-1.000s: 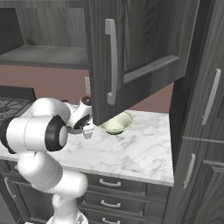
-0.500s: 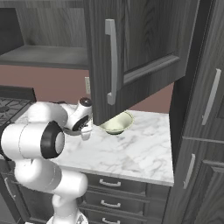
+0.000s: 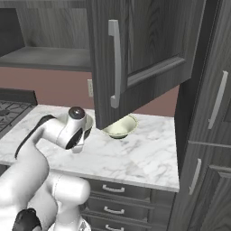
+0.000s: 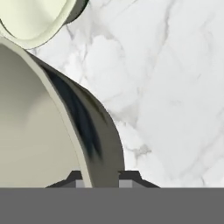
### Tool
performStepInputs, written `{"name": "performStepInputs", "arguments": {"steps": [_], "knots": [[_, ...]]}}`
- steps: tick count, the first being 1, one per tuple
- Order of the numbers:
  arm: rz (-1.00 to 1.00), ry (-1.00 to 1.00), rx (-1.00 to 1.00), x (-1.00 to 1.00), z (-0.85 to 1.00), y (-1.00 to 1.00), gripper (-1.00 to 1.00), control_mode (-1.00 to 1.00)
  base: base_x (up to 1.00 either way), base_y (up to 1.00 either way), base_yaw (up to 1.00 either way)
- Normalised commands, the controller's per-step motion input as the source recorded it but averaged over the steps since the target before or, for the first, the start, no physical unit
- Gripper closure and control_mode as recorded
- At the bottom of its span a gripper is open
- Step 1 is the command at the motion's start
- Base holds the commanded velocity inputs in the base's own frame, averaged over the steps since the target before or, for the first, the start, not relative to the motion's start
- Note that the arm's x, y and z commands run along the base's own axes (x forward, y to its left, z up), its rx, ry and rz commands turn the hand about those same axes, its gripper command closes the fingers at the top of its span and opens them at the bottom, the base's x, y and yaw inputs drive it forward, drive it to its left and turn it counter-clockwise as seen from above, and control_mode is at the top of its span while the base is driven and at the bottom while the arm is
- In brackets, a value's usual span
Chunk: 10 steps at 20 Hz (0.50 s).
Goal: Open the cabinet. Pick the bowls from the counter and place them in the cabinet. Then close the cabinet.
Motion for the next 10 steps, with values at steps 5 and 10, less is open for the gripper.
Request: {"name": "performStepInputs", "arguments": {"steps": [5, 10], "knots": [[-0.11, 0.00, 0.09, -1.00, 1.00, 0.00, 1.00, -1.00, 0.00, 0.00, 0.00], [-0.04, 0.01, 0.04, -0.83, 0.92, 0.00, 1.00, -1.00, 0.00, 0.00, 0.00]]}}
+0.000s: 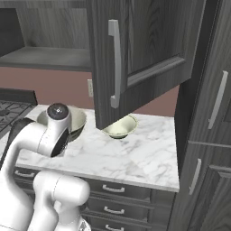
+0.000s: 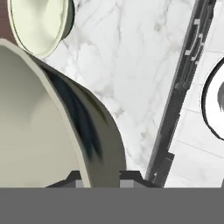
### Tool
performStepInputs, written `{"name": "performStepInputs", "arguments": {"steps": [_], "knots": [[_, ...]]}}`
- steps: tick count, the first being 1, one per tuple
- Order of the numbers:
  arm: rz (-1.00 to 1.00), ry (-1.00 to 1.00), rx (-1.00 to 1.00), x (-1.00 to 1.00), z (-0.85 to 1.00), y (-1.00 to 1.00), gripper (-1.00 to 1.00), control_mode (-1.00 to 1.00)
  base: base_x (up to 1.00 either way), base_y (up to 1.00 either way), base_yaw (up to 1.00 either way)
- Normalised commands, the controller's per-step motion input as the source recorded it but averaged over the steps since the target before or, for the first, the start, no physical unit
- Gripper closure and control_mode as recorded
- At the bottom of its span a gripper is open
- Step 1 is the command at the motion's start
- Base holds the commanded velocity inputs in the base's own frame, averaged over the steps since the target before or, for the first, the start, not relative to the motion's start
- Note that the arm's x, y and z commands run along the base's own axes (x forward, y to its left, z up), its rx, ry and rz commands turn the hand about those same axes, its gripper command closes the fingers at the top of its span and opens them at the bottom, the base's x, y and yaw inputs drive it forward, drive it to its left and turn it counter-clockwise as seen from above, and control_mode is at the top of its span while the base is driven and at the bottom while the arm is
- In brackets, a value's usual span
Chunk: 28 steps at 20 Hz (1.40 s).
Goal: Open the cabinet. Pick the bowls from the counter and place them in the cabinet. Then close the cabinet.
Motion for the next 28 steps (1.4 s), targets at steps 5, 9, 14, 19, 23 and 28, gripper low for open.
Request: {"name": "performStepInputs", "arguments": {"steps": [5, 9, 14, 19, 23, 28], "knots": [[0.00, 0.00, 0.00, -0.35, 0.85, 0.00, 1.00, -1.00, 0.00, 0.00, 0.00], [0.00, -0.08, 0.00, -0.08, 0.72, 0.03, 1.00, -1.00, 0.00, 0.00, 0.00], [0.00, -0.31, -0.03, -0.05, 0.57, 0.17, 1.00, -1.00, 0.00, 0.00, 0.00], [0.00, -0.27, 0.00, 0.00, 0.52, 0.24, 1.00, -1.00, 0.00, 0.00, 0.00], [0.00, -0.29, 0.00, 0.00, 0.41, 0.24, 1.00, -1.00, 0.00, 0.00, 0.00], [0.03, -0.18, 0.00, 0.05, 0.33, 0.14, 1.00, -1.00, 0.00, 0.00, 0.00]]}}
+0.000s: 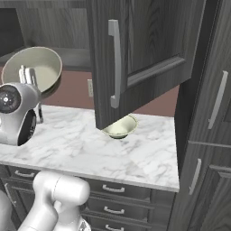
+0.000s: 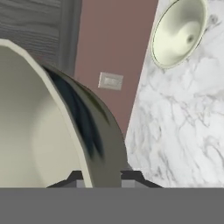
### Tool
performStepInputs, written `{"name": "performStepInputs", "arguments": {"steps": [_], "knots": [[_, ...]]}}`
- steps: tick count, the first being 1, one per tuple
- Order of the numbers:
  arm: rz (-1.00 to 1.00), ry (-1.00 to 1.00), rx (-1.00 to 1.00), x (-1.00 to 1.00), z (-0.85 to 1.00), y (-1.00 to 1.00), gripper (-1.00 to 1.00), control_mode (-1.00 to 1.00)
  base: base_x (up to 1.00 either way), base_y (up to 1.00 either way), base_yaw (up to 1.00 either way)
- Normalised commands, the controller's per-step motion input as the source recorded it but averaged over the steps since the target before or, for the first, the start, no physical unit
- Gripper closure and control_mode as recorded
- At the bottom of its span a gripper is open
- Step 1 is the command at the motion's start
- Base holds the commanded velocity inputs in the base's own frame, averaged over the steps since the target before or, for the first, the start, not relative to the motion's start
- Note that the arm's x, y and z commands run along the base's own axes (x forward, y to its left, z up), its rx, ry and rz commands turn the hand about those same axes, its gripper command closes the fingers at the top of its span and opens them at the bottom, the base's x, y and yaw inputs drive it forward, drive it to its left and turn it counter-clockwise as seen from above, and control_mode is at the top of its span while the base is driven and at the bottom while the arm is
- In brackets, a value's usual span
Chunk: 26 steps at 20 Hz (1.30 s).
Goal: Open the cabinet. Pick the bowls from the counter and place them in the cabinet. Then close the cabinet.
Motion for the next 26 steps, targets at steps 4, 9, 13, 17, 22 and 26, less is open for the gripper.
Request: {"name": "performStepInputs", "arguments": {"steps": [4, 9, 13, 17, 22, 26], "knots": [[0.04, 0.06, 0.00, 0.25, 0.59, 0.04, 1.00, -1.00, 0.00, 0.00, 0.00], [0.03, 0.09, 0.00, 0.34, 0.61, 0.07, 1.00, -1.00, 0.00, 0.00, 0.00], [0.02, 0.04, 0.00, 0.43, 0.43, 0.15, 1.00, -1.00, 0.00, 0.00, 0.00], [0.02, 0.00, 0.00, 0.40, 0.19, 0.23, 1.00, -1.00, 0.00, 0.00, 0.00], [0.02, -0.03, 0.00, 0.45, 0.00, 0.25, 1.00, -1.00, 0.00, 0.00, 0.00], [0.00, -0.08, 0.00, 0.46, 0.00, 0.28, 1.00, -1.00, 0.00, 0.00, 0.00]]}}
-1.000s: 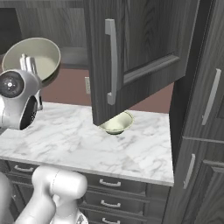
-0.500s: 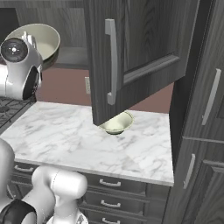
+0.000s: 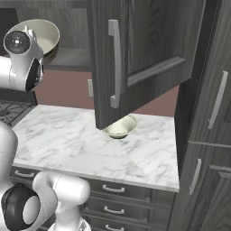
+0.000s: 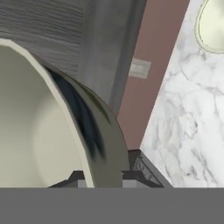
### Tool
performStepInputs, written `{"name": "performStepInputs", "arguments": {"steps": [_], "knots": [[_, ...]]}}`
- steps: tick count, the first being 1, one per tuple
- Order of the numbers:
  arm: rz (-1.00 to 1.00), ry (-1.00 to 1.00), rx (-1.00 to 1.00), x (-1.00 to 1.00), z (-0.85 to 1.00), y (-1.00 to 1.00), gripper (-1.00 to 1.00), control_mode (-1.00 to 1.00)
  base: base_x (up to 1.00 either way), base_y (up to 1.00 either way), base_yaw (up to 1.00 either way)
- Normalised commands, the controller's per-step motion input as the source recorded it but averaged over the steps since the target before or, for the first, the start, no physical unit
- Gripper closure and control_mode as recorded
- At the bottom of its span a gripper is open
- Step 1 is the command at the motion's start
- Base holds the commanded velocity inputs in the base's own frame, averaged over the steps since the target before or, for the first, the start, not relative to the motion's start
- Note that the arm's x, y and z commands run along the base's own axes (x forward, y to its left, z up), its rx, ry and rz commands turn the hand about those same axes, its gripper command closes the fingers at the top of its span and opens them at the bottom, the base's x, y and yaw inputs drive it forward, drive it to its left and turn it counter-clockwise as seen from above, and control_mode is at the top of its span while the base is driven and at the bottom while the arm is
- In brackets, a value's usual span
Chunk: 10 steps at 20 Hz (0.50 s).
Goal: Open the cabinet. Pick the bowls from the counter and place them in the cabinet. Then close the cabinet.
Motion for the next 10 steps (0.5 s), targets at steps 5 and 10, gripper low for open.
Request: {"name": "performStepInputs", "arguments": {"steps": [5, 10], "knots": [[0.01, -0.07, 0.00, 0.54, -0.01, 0.43, 1.00, -1.00, 0.00, 0.00, 0.00], [0.00, 0.00, 0.00, 0.63, -0.06, 0.37, 1.00, -1.00, 0.00, 0.00, 0.00]]}}
